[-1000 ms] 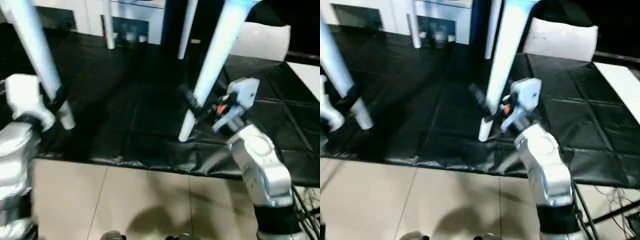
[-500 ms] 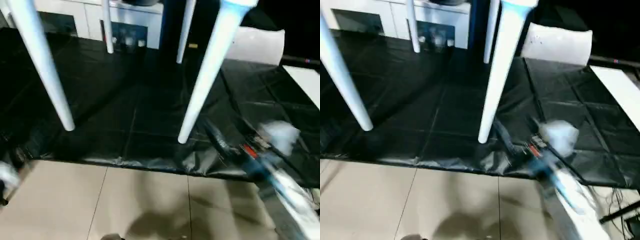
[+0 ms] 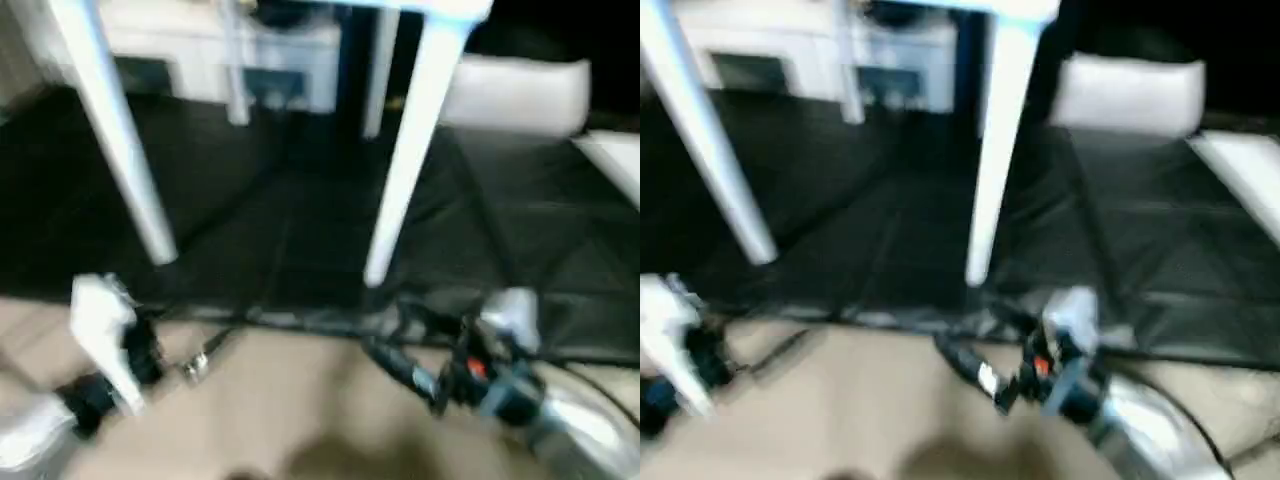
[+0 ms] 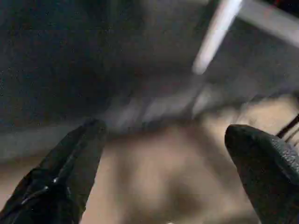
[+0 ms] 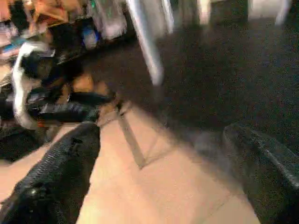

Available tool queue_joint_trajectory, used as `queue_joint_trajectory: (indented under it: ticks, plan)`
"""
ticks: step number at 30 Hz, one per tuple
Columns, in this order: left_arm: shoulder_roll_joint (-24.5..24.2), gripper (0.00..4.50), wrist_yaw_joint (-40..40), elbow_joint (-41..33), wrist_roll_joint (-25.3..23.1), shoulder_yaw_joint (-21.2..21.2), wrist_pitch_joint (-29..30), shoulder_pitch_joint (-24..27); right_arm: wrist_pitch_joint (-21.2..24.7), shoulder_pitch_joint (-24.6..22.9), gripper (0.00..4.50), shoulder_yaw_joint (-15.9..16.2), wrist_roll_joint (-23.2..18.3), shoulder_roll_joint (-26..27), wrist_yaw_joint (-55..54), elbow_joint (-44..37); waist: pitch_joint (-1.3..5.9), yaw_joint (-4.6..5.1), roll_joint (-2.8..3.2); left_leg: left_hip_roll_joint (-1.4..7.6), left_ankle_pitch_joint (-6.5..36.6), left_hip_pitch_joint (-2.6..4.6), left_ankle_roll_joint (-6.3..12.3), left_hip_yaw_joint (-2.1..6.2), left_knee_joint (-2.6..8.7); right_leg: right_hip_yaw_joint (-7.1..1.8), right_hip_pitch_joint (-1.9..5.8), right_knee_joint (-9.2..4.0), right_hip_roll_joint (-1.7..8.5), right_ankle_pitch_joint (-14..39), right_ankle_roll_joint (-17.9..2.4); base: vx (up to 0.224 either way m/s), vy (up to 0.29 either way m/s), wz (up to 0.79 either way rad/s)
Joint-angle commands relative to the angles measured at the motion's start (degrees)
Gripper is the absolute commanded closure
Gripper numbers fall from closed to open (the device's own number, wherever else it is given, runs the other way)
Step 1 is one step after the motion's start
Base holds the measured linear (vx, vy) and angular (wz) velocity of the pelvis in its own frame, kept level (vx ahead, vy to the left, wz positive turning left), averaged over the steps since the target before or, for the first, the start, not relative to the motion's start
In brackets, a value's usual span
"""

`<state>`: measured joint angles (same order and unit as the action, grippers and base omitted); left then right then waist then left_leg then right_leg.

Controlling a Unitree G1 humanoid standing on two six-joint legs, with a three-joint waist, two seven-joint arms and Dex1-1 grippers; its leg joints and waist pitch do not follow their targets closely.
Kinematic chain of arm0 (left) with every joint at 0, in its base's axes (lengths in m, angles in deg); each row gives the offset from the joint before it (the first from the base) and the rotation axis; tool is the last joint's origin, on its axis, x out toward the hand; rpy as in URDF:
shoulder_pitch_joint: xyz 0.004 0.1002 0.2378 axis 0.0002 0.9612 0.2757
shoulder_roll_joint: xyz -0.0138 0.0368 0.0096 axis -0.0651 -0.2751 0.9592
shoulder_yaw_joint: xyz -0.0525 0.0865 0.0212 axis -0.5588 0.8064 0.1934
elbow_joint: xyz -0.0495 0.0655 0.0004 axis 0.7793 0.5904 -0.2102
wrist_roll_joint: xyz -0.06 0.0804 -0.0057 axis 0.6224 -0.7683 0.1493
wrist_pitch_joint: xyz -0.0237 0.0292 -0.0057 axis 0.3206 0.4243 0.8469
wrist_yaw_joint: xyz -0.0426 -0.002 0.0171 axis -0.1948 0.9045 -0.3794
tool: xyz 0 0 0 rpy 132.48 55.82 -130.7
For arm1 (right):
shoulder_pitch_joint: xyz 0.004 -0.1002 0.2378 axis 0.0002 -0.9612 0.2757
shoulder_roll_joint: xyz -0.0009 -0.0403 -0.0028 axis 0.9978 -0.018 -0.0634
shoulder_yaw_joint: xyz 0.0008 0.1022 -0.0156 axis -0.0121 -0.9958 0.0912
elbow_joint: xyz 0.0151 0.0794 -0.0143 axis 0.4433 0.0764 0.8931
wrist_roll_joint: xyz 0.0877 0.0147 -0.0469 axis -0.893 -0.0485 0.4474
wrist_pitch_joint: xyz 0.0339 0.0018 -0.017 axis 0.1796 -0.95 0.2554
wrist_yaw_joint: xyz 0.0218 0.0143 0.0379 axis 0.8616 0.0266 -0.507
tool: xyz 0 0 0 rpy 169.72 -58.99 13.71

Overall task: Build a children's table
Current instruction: Flip table

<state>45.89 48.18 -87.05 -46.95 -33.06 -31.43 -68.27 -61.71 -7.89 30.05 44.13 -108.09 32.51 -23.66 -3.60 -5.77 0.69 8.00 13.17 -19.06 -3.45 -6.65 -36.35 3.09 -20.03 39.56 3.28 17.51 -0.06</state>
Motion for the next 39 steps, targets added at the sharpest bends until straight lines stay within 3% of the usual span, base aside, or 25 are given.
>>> queue_joint_trajectory:
  ticks: [1,2,3,4,5,6,9,10,11,12,13,15,19,20,21,23,24,25,26,27,28,30,32,35,39]
  plan:
    - [-0.6,0.04,1.8,4.4,-3.2,2.7,0.7,-0.3,-1.0,1.9,0.0,2.1,2.5,-0.7,2.4,4.7,1.37,0.67,-0.43,4.44,25.0,0.13,-1.06,2.25,6.16,-3.84,-0.56,-8.52,4.55,25.9,-6.7,0.0,0.0,0.0]
    - [-0.1,0.04,2.2,9.7,-5.8,5.0,-1.0,-0.2,-3.6,4.3,0.0,5.2,6.8,-0.4,3.7,12.3,1.49,1.27,-2.4,4.57,22.5,-0.58,0.36,1.73,6.6,-3.9,0.34,-9.05,5.08,23.0,-7.1,0.0,0.0,0.0]
    - [0.3,0.04,2.2,11.7,-6.7,5.9,-1.7,-0.2,-4.9,5.3,0.0,6.4,8.8,-0.2,4.1,15.4,1.79,1.21,-1.17,4.44,20.1,-1.0,0.49,2.06,6.7,-3.85,0.74,-8.39,5.45,21.0,-7.8,0.0,0.0,0.0]
    - [0.4,0.04,2.6,12.8,-7.5,6.5,-1.9,-0.4,-4.9,5.9,0.0,6.8,9.3,0.0,4.0,16.9,1.93,1.48,-0.9,4.68,18.2,-1.24,0.58,1.77,6.86,-3.74,0.92,-9.09,5.73,20.3,-8.0,0.0,0.0,0.0]
    - [1.5,0.04,3.9,17.2,-10.2,8.5,-2.9,-1.3,-6.1,8.0,0.0,8.2,11.7,1.1,3.6,23.5,2.0,1.42,-2.43,5.23,15.8,-1.42,1.11,1.77,7.24,-3.59,0.93,-8.79,5.85,17.7,-8.5,0.0,0.0,0.0]
    - [1.8,0.04,4.1,18.0,-10.6,8.7,-3.1,-1.5,-6.4,8.3,0.0,8.3,12.0,1.3,3.6,24.6,2.25,1.48,-2.0,5.11,16.3,-1.1,0.97,1.55,7.05,-3.44,0.65,-8.9,5.75,16.6,-9.2,0.0,0.0,0.0]
    - [6.3,0.04,8.5,27.7,-11.3,8.1,-5.3,-4.2,-8.9,11.0,0.0,10.6,15.8,3.7,2.3,35.5,3.1,2.18,-2.46,5.61,11.4,-1.44,0.28,1.25,6.99,-2.87,1.42,-8.01,5.67,1.8,-12.1,0.056,0.017,-0.01]
    - [6.9,0.04,9.0,30.2,-12.0,8.7,-6.3,-4.8,-9.9,11.4,0.0,11.3,16.9,4.2,1.9,38.1,3.32,2.07,-2.81,5.61,9.4,-1.09,0.64,0.98,6.73,-2.9,1.42,-7.78,5.82,-3.7,-13.0,0.062,0.026,0.0]
    - [7.6,0.04,10.3,34.1,-12.9,8.9,-7.5,-6.0,-11.1,12.1,0.0,12.5,18.6,4.6,1.4,41.4,3.5,2.21,-3.06,5.5,6.8,-1.35,1.38,0.89,6.6,-2.8,1.86,-7.35,5.76,-8.5,-13.6,0.062,0.026,0.0]
    - [8.9,0.04,12.4,39.7,-13.7,8.7,-8.8,-7.6,-11.9,12.6,0.0,13.7,20.3,5.7,0.1,45.7,3.62,2.32,-4.36,5.5,5.6,-1.33,2.26,0.66,6.42,-2.73,2.03,-7.41,5.78,-10.2,-13.7,0.0,0.0,0.0]
    - [9.5,0.04,13.2,42.0,-14.1,8.6,-9.5,-8.1,-12.5,12.7,0.0,14.0,20.9,6.2,-0.5,47.7,3.57,2.29,-3.54,5.23,4.0,-1.23,3.16,0.65,6.35,-2.63,1.98,-7.23,5.92,-11.4,-14.3,0.0,0.0,0.0]
    - [10.2,0.04,13.7,44.9,-14.7,9.3,-10.3,-8.6,-13.3,12.7,0.0,14.1,21.5,7.1,-1.1,50.7,3.42,2.35,-4.24,5.67,6.4,-1.26,3.75,0.55,6.58,-2.72,2.22,-7.58,6.41,-8.4,-14.5,0.0,0.0,0.0]
    - [12.4,0.04,17.0,54.3,-16.5,9.0,-13.5,-10.0,-16.4,14.5,0.0,12.4,23.4,11.2,-6.6,62.9,3.01,2.76,-4.18,6.01,12.4,-1.02,2.16,0.27,7.05,-3.15,1.69,-8.63,6.84,2.7,-14.4,0.0,0.0,0.0]
    - [13.2,0.04,18.8,56.7,-16.3,8.0,-13.8,-10.5,-16.3,14.7,0.0,11.8,23.8,12.5,-9.4,66.4,2.9,2.57,-3.06,6.29,13.9,-0.77,1.25,0.28,7.07,-3.32,1.39,-8.76,6.86,4.0,-14.5,0.0,0.0,0.0]
    - [13.3,0.04,19.0,57.6,-16.3,7.8,-14.2,-10.7,-16.4,14.8,0.0,11.8,24.1,12.7,-10.1,67.1,3.17,2.74,-3.78,6.32,13.6,-0.62,1.36,0.06,6.85,-3.36,1.44,-8.82,6.77,3.0,-14.8,0.0,0.0,0.0]
    - [14.2,0.04,21.0,66.1,-15.6,5.5,-18.7,-13.1,-18.1,15.7,0.0,11.3,26.1,14.8,-16.8,72.9,2.76,2.62,-1.95,6.27,15.4,-0.66,0.47,0.12,7.17,-3.35,1.2,-8.71,6.52,3.6,-15.0,0.0,0.0,0.0]
    - [15.0,0.04,21.8,68.8,-15.6,5.2,-20.2,-14.2,-18.3,15.8,0.0,9.8,25.5,16.0,-19.7,74.2,2.78,2.69,-2.27,5.99,16.3,-0.57,-0.12,0.03,7.15,-3.42,1.07,-9.04,6.6,5.4,-14.6,0.0,0.0,0.0]
    - [16.2,0.04,23.0,71.4,-16.0,5.2,-21.8,-15.4,-18.5,15.9,0.0,8.3,24.6,17.5,-22.5,75.6,2.84,2.48,-1.73,6.09,16.8,-0.6,-0.59,0.28,7.26,-3.56,1.27,-8.99,6.91,6.7,-14.1,0.0,0.0,0.0]
    - [16.8,0.04,23.8,71.9,-16.3,5.5,-22.1,-15.7,-18.5,16.0,0.0,8.2,24.6,17.8,-23.2,76.1,2.81,2.5,-2.21,6.36,17.1,-0.71,-0.44,0.3,7.36,-3.57,1.3,-9.14,7.04,7.5,-13.8,0.0,0.0,0.0]
    - [19.3,0.04,27.0,74.4,-17.9,6.6,-23.6,-16.6,-18.4,16.8,0.0,7.8,25.4,19.1,-26.8,78.8,2.72,2.49,-1.69,6.45,17.5,-0.75,-0.59,0.32,7.45,-3.57,1.24,-9.15,7.04,8.0,-13.9,0.0,0.0,0.0]
    - [20.7,0.04,28.6,75.8,-18.8,7.3,-24.3,-17.0,-17.8,17.5,0.0,7.4,25.9,19.7,-29.2,80.7,3.04,2.65,-1.75,6.41,16.7,-0.77,-0.52,0.25,7.26,-3.57,1.35,-9.02,6.87,6.6,-13.9,0.0,0.0,0.0]
    - [21.8,0.04,29.7,77.0,-19.5,7.8,-24.8,-17.3,-16.7,18.3,0.0,7.0,26.2,20.4,-31.5,82.8,2.83,2.41,-1.14,6.33,16.9,-0.8,-0.14,0.22,7.31,-3.56,1.19,-9.06,6.98,7.8,-13.7,0.0,0.0,0.0]
    - [22.2,0.04,30.0,77.9,-19.7,7.8,-25.0,-17.6,-15.7,18.5,0.0,6.2,25.9,20.9,-33.4,84.4,3.15,2.11,-1.5,6.14,12.3,-1.21,1.99,-0.17,6.94,-3.61,1.49,-8.94,7.18,5.8,-13.6,0.0,0.0,0.0]
    - [22.6,0.04,31.1,82.2,-21.1,7.9,-26.2,-19.2,-13.7,19.1,0.0,5.8,27.8,21.7,-37.4,88.2,3.27,2.07,-0.69,6.09,9.8,-1.23,2.97,-0.37,6.9,-3.41,1.32,-8.85,6.89,3.6,-13.3,0.0,0.0,0.0]
    - [23.0,0.04,31.7,84.8,-21.8,6.7,-27.4,-20.4,-14.1,19.9,0.0,5.5,29.2,21.9,-39.7,90.7,3.34,2.08,-0.6,6.2,11.4,-1.07,2.43,-0.37,7.07,-3.32,1.28,-9.01,6.97,5.9,-12.9,0.0,0.0,0.0]
